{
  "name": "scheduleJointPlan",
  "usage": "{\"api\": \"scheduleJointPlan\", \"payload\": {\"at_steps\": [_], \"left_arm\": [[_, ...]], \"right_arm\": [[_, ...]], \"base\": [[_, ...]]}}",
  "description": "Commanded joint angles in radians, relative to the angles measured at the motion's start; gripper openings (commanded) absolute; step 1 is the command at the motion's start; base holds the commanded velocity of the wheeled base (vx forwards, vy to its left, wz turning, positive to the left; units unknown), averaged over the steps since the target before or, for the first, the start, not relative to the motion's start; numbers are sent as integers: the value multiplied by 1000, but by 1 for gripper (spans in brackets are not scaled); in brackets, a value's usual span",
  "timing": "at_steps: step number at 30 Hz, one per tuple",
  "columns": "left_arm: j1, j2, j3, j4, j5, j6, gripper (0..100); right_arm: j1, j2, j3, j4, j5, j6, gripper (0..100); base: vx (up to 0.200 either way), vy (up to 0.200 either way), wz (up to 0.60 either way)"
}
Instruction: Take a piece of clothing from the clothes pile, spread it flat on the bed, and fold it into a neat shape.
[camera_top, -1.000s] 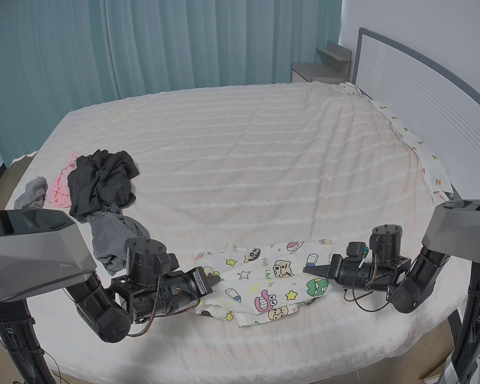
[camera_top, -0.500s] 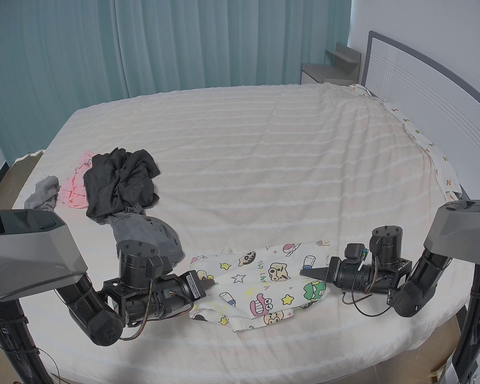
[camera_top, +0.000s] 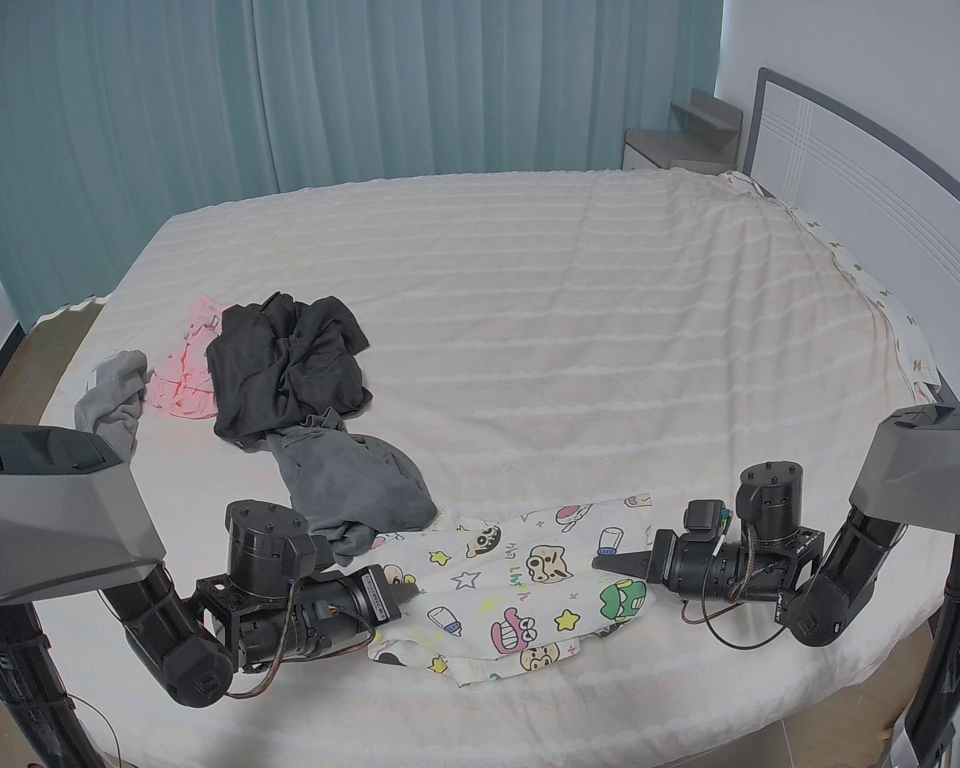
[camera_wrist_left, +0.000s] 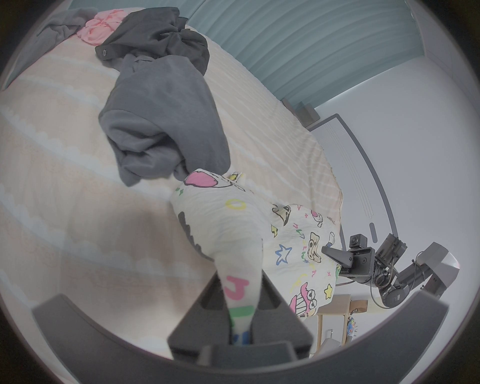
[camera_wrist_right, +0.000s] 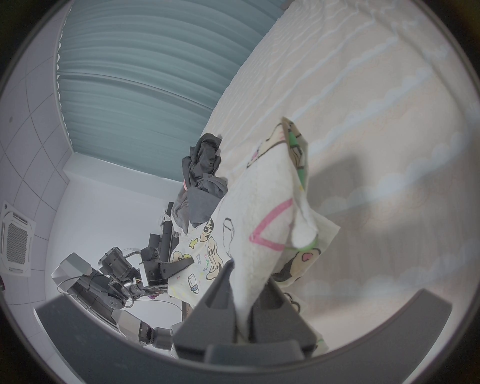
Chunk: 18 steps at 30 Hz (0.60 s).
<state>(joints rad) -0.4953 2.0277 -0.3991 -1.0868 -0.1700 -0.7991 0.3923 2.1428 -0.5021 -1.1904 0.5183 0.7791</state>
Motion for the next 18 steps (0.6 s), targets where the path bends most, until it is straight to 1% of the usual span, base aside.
{"api": "scheduleJointPlan", "payload": {"at_steps": [1,17,18], "left_arm": [[0,13,-3,1,4,1,0],[-2,88,-9,-4,9,1,0],[-2,92,-9,-4,15,0,0]], "right_arm": [[-1,0,7,0,0,0,0],[0,37,37,12,-3,-3,0],[0,42,37,12,-3,-3,100]], "base": [[0,0,0],[0,0,0],[0,0,0]]}}
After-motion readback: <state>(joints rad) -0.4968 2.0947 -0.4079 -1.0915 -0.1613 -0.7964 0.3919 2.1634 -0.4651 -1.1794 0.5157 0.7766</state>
